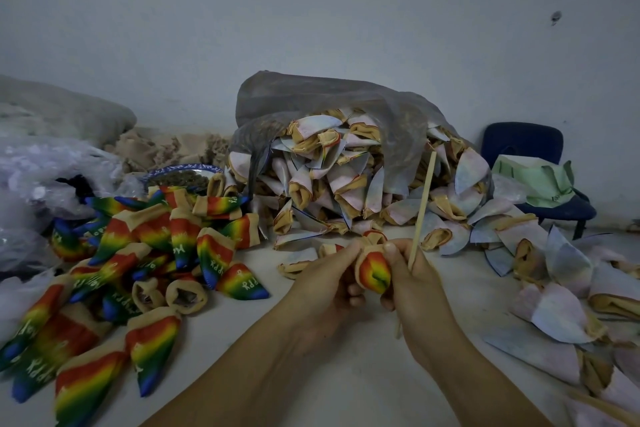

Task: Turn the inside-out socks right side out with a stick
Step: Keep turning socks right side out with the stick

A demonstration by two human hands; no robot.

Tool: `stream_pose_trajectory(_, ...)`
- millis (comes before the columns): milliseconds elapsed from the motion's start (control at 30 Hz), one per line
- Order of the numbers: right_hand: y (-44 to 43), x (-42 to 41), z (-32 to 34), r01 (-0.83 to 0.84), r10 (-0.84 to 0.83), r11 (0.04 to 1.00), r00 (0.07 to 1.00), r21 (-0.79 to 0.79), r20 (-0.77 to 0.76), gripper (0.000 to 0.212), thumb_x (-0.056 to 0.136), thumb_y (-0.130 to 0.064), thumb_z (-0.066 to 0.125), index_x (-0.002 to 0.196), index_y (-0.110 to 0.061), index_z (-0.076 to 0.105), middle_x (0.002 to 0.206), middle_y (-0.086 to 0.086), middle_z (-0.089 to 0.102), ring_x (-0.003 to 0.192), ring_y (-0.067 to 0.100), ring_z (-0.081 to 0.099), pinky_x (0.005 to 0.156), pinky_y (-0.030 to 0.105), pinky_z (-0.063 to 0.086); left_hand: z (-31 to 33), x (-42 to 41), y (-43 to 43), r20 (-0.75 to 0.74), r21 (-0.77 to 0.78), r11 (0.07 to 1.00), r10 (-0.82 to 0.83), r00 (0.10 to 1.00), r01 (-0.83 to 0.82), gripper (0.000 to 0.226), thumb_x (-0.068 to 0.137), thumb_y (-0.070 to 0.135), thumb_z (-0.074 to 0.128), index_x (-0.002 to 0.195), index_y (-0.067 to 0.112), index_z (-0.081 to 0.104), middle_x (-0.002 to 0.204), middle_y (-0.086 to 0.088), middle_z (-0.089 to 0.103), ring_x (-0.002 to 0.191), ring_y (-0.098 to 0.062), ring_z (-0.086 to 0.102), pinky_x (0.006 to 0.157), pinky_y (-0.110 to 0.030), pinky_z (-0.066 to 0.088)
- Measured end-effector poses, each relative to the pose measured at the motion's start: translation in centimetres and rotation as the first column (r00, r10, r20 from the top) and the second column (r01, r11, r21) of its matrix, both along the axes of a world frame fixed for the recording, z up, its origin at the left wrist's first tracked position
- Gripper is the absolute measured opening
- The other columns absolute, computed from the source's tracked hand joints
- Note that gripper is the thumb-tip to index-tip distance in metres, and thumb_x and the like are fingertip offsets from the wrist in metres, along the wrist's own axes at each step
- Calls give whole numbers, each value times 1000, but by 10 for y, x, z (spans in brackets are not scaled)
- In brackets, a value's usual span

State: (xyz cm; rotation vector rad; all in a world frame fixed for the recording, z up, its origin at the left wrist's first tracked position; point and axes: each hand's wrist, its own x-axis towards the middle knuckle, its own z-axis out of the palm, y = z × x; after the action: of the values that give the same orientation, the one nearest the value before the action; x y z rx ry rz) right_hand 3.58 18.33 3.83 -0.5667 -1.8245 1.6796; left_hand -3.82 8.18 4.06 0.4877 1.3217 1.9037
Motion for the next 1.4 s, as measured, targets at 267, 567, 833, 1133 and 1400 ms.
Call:
stream_pose_trajectory(267,0,6,6,-174,155,954,983,-244,-95,24,96,-37,48,94,-15,57,43,-10,47,36,3,42,37,16,35,-4,1,-1,87,69,998,2,996,-8,47,88,34,66,122,1,61,107,-25,67,96,-32,63,100,-47,50)
stream_pose_trajectory(567,1,6,2,-189,185,979,981,-78,-63,16,94,-28,55,101,-14,60,44,-16,46,40,1,37,39,17,31,-5,-7,-6,174,221,974,4,985,-43,40,93,25,58,125,1,56,132,-23,60,128,-35,55,106,-43,46)
stream_pose_trajectory(833,2,9,6,-383,299,833,919,-399,-257,15,84,-32,59,82,-17,59,48,-3,32,36,5,22,35,17,24,0,-7,-6,272,182,983,-36,961,-15,43,94,27,62,130,3,56,130,-18,63,99,-20,61,68,-25,52)
stream_pose_trajectory(1133,10,11,6,6,-24,948,998,318,52,31,90,-56,36,74,-31,47,62,-11,50,56,-2,49,52,15,39,-2,-16,-13,-105,38,978,207,973,-204,13,87,33,66,80,22,70,84,-1,71,74,-13,65,70,-30,53)
stream_pose_trajectory(1400,39,11,-1,305,-319,705,943,641,-98,26,98,-38,39,85,-15,44,88,-3,39,74,-4,44,56,12,37,-28,-57,-30,-865,-463,599,-144,481,-654,37,99,37,52,135,31,55,143,4,46,130,-18,37,105,-34,36)
